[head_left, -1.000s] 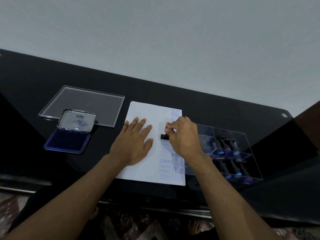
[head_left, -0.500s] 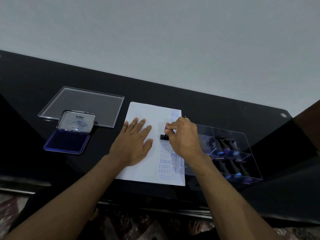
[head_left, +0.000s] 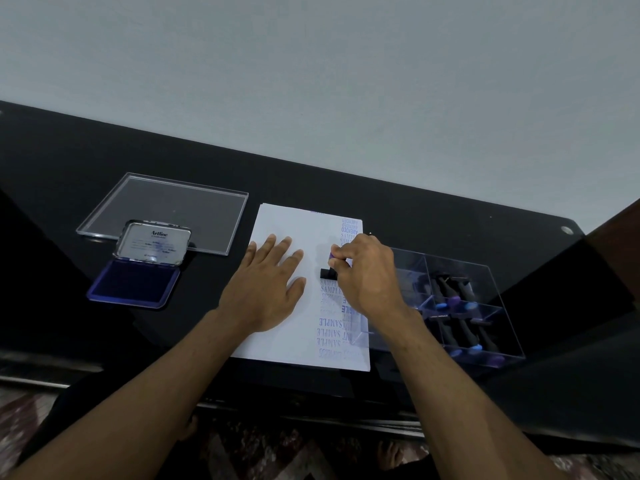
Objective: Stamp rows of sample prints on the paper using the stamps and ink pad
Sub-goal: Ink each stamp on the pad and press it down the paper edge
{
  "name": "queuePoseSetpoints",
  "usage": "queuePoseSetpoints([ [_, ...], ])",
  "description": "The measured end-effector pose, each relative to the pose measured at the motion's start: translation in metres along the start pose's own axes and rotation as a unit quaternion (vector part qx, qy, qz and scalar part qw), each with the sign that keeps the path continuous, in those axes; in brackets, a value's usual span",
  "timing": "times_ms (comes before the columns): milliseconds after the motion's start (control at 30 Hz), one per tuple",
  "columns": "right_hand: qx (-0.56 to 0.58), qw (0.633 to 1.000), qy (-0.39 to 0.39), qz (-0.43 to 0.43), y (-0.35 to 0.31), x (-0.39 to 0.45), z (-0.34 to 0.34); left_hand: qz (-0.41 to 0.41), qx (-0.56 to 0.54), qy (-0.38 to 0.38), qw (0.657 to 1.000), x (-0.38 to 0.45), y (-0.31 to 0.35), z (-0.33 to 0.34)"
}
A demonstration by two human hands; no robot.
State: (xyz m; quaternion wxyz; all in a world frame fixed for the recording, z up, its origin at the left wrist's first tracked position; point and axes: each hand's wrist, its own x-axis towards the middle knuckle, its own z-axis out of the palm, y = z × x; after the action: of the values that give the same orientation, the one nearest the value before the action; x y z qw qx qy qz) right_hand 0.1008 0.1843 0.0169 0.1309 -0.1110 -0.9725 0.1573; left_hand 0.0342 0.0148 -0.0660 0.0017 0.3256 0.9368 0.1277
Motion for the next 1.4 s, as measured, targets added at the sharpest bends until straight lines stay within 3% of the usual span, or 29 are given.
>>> queuePoseSetpoints([
  [500,0.054,0.998,0.004,0.029,0.001,-0.002,-0.004,0.001,0.005,0.005,1.000,0.000,-0.001,0.001],
  [667,0.213,0.960,0.150,0.100,0.015,-0.014,-0.003,0.007,-0.001,0.003,1.000,0.000,-0.002,0.002],
  [800,0.306,0.917,0.194,0.165,0.019,-0.015,-0.006,0.007,0.006,0.002,1.000,0.000,-0.002,0.001],
  [1000,0.335,0.900,0.199,0.195,0.023,-0.017,0.000,0.007,0.006,0.001,1.000,0.000,-0.003,0.001],
  [1400,0.330,0.906,0.182,0.191,0.026,-0.017,0.003,0.005,0.004,0.000,1.000,-0.001,-0.001,-0.001],
])
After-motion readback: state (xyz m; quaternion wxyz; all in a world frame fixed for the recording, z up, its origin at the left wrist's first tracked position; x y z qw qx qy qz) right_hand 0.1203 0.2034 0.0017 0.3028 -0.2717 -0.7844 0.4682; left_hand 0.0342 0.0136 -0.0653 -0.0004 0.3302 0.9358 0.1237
